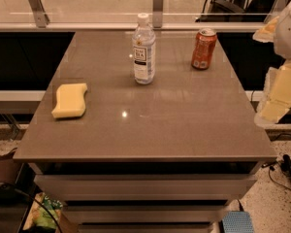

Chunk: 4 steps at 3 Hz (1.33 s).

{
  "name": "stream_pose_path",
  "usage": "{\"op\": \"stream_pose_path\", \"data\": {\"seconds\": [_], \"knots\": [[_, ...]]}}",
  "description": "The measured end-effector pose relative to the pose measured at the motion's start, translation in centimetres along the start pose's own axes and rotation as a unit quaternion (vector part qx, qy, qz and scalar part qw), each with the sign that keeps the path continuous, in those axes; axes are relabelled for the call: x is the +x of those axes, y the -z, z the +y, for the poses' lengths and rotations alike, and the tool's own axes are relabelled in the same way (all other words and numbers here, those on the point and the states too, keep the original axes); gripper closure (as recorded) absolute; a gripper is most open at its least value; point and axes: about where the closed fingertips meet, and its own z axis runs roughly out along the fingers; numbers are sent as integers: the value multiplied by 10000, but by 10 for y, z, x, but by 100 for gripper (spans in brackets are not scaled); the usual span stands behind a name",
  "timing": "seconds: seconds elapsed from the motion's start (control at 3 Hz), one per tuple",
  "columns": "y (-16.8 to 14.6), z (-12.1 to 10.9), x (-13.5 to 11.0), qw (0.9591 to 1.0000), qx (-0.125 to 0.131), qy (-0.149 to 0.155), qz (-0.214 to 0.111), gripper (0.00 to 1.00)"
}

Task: Knock blue plastic bottle over

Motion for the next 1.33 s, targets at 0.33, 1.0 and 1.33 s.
{"op": "stream_pose_path", "data": {"seconds": [0.33,1.0,1.33], "knots": [[3,-1,-1,9999,77,-20,-62,0],[0,-10,-3,9976,244,-300,-573,0],[-7,-29,-13,9849,541,-797,-1441,0]]}}
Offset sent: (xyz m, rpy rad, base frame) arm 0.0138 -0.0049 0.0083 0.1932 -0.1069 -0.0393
